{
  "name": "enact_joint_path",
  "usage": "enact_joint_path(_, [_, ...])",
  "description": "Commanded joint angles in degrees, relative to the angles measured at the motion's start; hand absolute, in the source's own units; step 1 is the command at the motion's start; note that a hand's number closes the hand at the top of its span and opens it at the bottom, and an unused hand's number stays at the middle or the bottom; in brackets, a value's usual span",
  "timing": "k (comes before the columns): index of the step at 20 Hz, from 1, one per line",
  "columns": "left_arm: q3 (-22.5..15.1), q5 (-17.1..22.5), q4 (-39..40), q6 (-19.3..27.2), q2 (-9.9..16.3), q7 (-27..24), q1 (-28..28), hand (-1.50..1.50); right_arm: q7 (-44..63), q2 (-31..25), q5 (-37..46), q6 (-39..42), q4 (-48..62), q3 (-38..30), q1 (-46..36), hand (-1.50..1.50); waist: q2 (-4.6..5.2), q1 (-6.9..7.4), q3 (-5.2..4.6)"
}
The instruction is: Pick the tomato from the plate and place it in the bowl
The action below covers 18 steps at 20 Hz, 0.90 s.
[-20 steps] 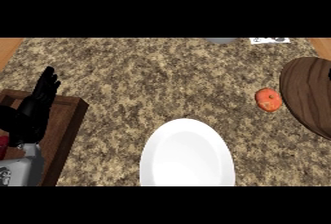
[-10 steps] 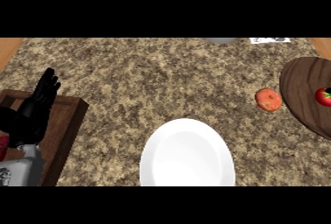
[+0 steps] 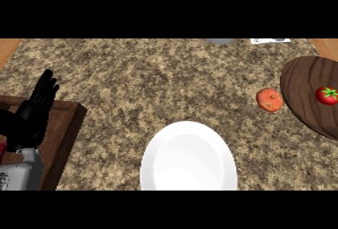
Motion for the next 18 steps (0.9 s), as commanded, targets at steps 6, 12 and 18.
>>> enact_joint_path(6, [1.98,0.88,2.6,-1.55,1.37,-2.39,0.58,0.0,-7.76,-9.29,-10.28,16.26,6.09,-8.64,16.19,-1.5,-0.06,-0.79,-0.05])
enact_joint_path(12, [2.71,2.56,-0.62,-2.63,2.14,1.43,-0.21,0.0,-9.8,-15.15,-15.0,28.18,11.35,-11.18,22.33,-1.5,-0.03,-0.01,0.02])
enact_joint_path(18, [1.97,1.97,-2.15,-2.58,1.38,2.24,0.1,0.0,-13.21,-16.38,-19.73,32.71,11.08,-11.53,24.89,-1.5,-0.09,0.22,-0.05])
